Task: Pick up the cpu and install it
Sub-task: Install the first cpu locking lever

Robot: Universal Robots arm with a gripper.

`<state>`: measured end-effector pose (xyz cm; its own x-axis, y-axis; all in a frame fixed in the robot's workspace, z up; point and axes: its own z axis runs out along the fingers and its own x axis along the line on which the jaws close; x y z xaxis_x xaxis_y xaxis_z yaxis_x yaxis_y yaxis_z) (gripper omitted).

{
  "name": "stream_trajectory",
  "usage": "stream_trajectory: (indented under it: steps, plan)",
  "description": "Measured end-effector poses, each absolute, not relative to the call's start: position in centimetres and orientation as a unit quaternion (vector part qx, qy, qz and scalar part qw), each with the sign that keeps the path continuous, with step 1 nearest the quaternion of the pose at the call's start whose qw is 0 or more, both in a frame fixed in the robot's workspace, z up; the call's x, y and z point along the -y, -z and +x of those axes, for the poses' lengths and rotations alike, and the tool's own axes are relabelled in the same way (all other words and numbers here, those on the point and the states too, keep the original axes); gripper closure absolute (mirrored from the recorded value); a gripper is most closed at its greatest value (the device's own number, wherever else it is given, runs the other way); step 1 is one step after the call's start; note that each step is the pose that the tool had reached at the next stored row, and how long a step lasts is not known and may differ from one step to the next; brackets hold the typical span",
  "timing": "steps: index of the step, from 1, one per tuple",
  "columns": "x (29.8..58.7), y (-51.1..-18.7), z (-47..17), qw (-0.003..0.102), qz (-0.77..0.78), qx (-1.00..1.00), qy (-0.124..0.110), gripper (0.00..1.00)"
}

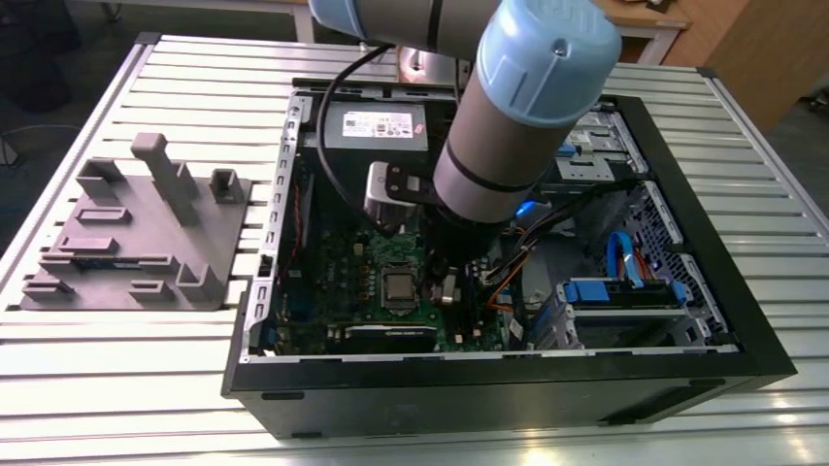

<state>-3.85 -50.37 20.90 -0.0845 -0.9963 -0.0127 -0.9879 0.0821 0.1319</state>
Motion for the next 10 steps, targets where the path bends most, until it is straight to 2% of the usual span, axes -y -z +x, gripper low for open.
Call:
stream_trajectory:
  steps: [10]
  plan:
    - [50.63,-20.25,-3.86,0.039,0.682,0.729,0.054,0.90]
